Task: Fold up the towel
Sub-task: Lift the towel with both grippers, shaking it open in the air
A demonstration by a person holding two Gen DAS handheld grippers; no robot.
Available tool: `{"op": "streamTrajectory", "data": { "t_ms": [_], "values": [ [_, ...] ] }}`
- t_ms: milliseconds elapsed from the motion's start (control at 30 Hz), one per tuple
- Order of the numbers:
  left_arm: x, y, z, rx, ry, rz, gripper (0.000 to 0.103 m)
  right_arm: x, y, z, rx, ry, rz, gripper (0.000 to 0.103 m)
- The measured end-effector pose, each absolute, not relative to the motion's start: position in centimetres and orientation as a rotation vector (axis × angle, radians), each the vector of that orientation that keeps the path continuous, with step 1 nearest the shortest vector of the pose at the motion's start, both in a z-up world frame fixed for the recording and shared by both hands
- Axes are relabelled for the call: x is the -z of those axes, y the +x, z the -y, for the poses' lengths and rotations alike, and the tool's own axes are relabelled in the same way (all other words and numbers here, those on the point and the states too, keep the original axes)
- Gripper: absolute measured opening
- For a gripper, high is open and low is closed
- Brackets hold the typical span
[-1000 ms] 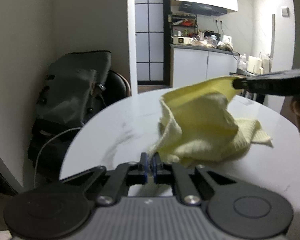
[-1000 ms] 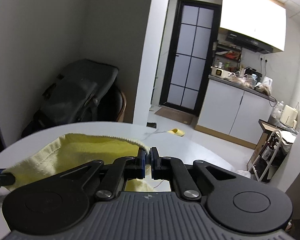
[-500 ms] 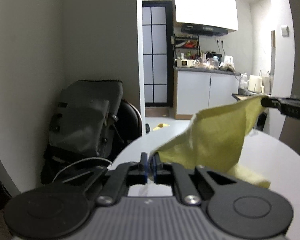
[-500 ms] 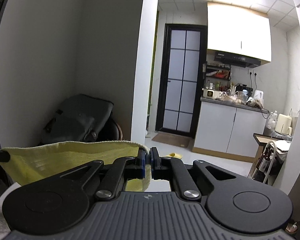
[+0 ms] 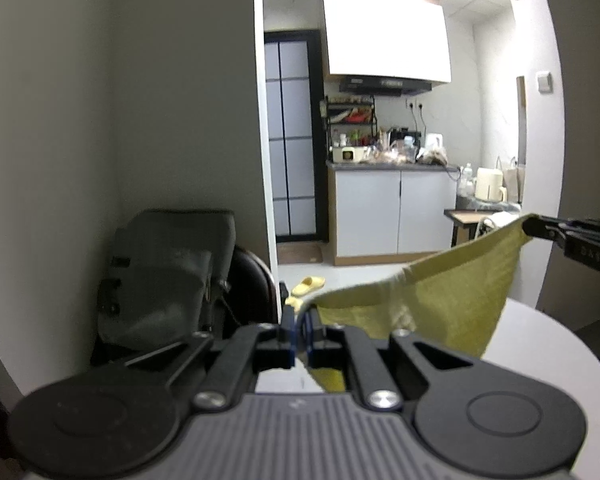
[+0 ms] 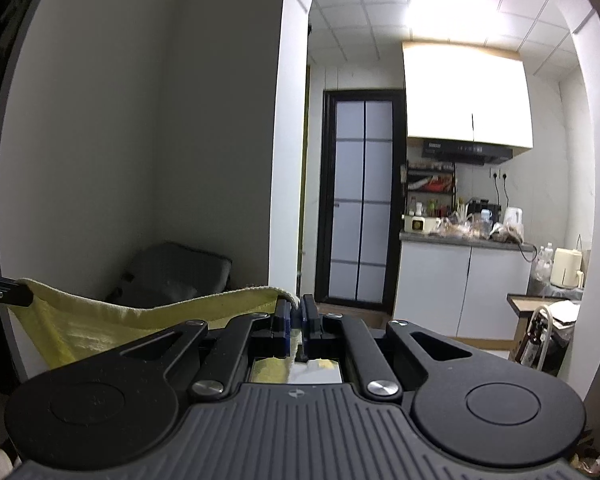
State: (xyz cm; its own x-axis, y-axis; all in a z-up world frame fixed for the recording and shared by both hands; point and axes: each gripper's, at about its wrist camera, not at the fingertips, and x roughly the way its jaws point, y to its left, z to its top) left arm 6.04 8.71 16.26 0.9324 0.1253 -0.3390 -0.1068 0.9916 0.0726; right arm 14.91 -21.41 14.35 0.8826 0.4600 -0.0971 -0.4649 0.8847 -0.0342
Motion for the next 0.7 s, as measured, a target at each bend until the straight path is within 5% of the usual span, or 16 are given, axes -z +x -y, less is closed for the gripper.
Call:
{"op": "streamTrajectory", "data": {
  "t_ms": [700],
  "values": [
    [-21.1,3.1,-8.0,-0.070,0.017,-0.239,0.005,-17.8,10.3,24.7,-0.480,-0.023,0.058,0.006]
  ]
}}
